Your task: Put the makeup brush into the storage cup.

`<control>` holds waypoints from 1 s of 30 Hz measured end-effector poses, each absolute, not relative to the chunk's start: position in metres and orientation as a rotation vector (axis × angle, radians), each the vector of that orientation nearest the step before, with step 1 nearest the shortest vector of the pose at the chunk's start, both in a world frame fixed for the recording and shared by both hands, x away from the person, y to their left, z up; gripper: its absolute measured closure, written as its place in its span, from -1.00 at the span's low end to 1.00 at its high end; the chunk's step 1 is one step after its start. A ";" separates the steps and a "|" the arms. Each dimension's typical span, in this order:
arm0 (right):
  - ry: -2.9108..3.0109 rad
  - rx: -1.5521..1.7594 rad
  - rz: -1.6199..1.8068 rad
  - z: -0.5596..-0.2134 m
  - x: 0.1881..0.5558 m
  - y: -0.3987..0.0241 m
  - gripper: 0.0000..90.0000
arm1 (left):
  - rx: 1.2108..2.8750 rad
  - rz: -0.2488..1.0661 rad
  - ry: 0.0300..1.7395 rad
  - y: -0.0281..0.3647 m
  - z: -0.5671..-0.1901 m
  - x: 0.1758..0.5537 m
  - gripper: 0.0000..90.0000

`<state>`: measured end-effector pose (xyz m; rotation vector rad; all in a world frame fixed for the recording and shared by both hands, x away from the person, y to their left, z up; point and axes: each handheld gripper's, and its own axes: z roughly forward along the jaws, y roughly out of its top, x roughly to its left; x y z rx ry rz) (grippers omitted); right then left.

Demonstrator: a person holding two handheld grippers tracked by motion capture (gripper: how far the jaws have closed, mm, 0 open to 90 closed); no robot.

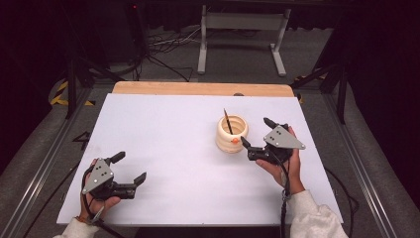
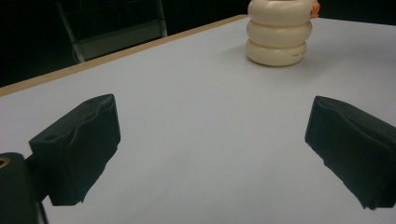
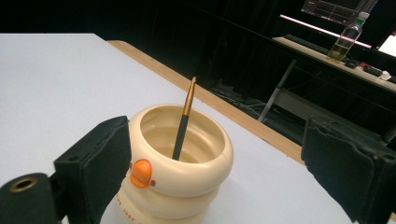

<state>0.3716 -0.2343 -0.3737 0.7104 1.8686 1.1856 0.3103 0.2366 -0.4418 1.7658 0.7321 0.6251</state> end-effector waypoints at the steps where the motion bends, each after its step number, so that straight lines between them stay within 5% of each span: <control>1: 1.868 0.709 1.185 -0.374 0.370 -0.235 -0.80 | 1.766 0.625 0.732 0.237 -0.442 0.310 -0.91; 30: 1.882 0.668 1.161 -0.388 0.344 -0.247 -0.80 | 1.772 0.632 0.726 0.236 -0.442 0.310 -0.91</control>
